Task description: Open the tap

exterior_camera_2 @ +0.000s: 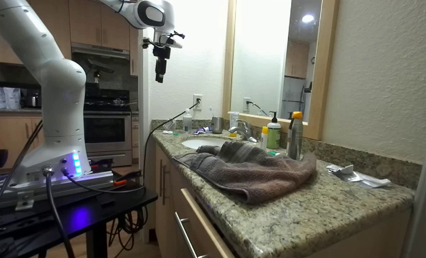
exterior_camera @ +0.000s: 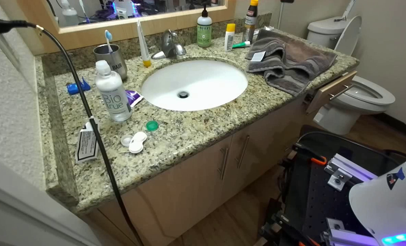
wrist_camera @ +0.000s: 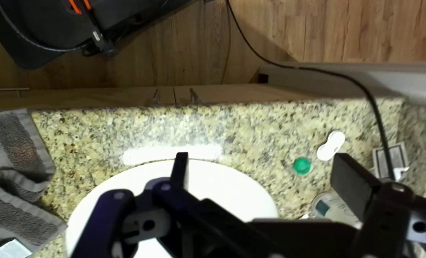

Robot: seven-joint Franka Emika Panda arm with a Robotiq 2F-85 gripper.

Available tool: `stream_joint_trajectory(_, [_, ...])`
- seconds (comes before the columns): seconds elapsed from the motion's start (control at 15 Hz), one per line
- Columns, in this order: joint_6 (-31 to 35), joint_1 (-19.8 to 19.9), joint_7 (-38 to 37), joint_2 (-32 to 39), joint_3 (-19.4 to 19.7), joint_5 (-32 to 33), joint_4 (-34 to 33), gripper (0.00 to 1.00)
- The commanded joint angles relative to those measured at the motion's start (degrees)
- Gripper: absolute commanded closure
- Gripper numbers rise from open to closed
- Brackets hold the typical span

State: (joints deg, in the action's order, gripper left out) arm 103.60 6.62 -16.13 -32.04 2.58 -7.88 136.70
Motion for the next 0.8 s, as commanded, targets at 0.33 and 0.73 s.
stream_joint_trajectory(0.33, [10.2, 2.6, -8.9, 15.0, 1.4, -3.0, -7.8, 0.00])
stream_joint_trajectory(0.73, [12.4, 3.2, -12.2, 21.4, 1.1, -1.4, -10.9, 0.00])
